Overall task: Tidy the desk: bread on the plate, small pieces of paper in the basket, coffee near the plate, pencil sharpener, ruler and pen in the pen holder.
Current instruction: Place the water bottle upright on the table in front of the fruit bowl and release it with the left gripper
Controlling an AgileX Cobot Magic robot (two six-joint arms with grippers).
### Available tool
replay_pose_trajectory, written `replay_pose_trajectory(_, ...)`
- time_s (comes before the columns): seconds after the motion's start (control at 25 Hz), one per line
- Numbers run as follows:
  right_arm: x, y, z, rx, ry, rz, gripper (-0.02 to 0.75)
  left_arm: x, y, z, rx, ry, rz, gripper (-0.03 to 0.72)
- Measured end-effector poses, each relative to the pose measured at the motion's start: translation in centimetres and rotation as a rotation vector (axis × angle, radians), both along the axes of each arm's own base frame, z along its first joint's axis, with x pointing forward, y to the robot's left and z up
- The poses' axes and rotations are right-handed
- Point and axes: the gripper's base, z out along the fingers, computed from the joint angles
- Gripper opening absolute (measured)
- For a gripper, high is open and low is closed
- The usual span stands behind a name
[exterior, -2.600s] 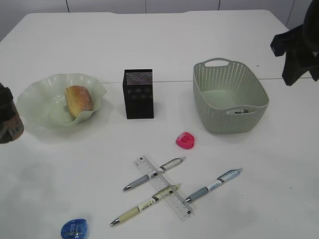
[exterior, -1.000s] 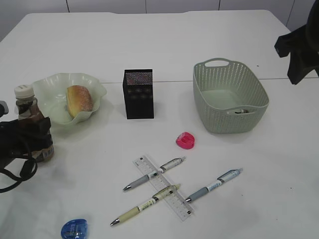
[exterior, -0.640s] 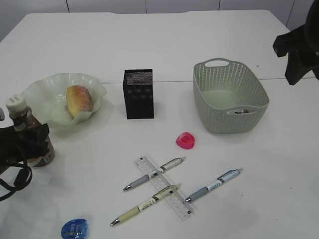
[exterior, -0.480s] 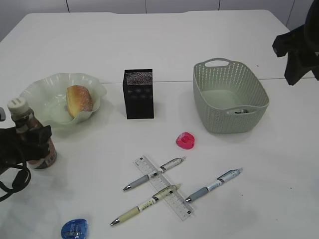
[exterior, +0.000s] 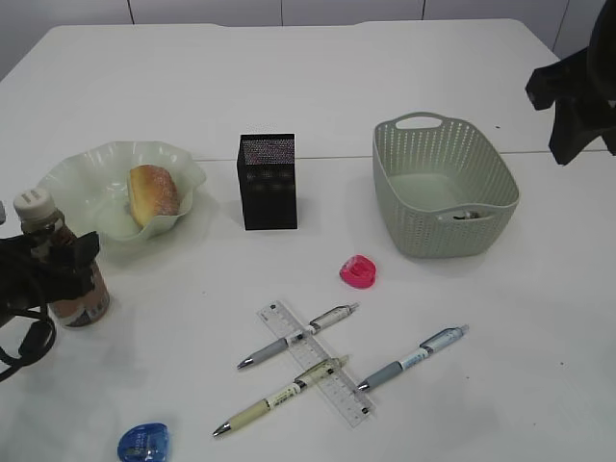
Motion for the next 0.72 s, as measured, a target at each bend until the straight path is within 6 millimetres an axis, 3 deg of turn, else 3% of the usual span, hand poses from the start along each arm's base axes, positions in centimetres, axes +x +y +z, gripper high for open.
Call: replay_pose_trajectory(0.72, 0.0, 0.0, 0.0, 0.0, 0.0, 0.0, 0.365, -0.3, 0.0, 5.2, -0.035, -0.188, -0.006, 0.52)
